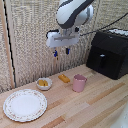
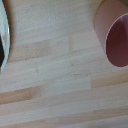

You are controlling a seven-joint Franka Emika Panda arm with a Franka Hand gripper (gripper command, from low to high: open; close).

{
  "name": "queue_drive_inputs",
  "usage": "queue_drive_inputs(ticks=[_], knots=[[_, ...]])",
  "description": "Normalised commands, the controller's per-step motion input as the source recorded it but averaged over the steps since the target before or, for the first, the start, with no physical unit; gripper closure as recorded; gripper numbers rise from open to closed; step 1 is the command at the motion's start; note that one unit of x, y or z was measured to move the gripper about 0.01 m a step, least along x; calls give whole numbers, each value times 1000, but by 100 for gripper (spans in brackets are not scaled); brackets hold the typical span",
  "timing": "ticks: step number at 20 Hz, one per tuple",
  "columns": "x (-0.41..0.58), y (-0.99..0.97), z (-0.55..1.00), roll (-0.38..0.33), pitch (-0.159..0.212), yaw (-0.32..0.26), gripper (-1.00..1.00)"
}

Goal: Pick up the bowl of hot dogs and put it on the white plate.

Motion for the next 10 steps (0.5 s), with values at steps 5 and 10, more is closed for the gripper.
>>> queue_drive_inputs(ticks=[5, 10], knots=[[723, 105, -118, -4, 57, 0, -100], [635, 150, -153, -9, 53, 0, -100]])
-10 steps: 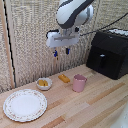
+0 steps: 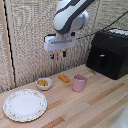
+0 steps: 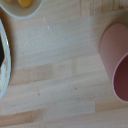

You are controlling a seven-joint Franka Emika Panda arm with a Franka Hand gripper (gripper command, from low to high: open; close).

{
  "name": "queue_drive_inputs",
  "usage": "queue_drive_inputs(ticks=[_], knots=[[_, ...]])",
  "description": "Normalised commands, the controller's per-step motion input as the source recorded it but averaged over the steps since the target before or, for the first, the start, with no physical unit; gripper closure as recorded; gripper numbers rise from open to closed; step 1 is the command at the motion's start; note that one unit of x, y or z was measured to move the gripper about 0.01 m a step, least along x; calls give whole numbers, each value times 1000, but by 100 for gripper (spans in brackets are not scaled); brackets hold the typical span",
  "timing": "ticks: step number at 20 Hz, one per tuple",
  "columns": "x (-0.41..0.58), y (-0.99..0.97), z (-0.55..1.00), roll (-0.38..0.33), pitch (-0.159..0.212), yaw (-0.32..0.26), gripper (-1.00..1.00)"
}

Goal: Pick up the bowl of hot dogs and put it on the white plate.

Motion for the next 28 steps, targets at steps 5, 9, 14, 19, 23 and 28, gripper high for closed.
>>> queue_drive_inputs(ticks=[5, 9, 14, 19, 23, 28], knots=[[345, 106, -246, -33, 105, 0, -100], [71, 76, -322, -53, 177, 0, -100], [101, 75, -330, -47, 113, 0, -100], [291, 180, -290, -68, 9, 0, -100], [278, 102, -269, -64, 0, 2, -100], [162, 7, -279, -46, 18, 3, -100]])
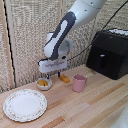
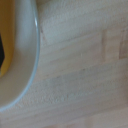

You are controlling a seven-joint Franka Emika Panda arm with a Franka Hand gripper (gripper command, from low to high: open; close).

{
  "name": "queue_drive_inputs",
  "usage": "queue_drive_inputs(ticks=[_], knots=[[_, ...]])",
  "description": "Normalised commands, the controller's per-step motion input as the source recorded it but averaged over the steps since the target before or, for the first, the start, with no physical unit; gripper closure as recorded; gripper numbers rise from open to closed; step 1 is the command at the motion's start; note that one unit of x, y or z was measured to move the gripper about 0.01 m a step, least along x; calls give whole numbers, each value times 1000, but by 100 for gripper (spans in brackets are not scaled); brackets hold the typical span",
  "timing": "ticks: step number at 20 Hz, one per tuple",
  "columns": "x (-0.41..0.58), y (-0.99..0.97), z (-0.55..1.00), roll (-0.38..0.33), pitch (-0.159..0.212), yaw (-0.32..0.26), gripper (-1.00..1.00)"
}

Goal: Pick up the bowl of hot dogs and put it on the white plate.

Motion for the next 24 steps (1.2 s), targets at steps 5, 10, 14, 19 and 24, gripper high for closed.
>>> queue_drive_inputs(ticks=[5, 10, 14, 19, 24], knots=[[165, 69, -255, -74, 14, 0, -100], [121, 58, -209, -54, 6, 1, 100], [15, 59, -97, -20, 6, 0, 100], [0, 15, -5, -6, -3, 0, 100], [1, 13, 14, -1, -31, 0, 100]])
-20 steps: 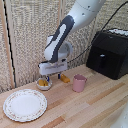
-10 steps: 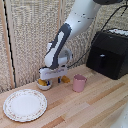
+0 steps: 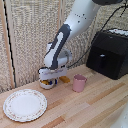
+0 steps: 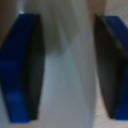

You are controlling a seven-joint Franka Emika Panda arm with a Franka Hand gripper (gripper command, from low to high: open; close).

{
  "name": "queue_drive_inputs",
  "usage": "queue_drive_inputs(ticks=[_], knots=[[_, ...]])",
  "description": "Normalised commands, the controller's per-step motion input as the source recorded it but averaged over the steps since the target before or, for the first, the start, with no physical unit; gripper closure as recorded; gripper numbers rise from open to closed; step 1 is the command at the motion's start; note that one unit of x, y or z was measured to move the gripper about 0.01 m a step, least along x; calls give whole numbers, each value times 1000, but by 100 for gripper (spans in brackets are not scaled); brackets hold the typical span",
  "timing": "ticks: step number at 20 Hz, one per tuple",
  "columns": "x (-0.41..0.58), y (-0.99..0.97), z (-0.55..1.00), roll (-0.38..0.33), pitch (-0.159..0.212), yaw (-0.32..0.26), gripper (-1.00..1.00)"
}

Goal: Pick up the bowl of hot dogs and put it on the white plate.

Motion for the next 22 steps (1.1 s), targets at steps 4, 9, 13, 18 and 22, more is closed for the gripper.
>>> queue_drive_inputs(ticks=[4, 9, 13, 18, 22], knots=[[0, 0, 151, 0, -52, 0, 100], [0, -38, 780, 11, -11, 7, 100], [42, -43, 1000, 35, 0, 30, 100], [80, 106, 1000, 39, 5, 60, 100], [0, 534, 781, 18, 32, 87, 100]])
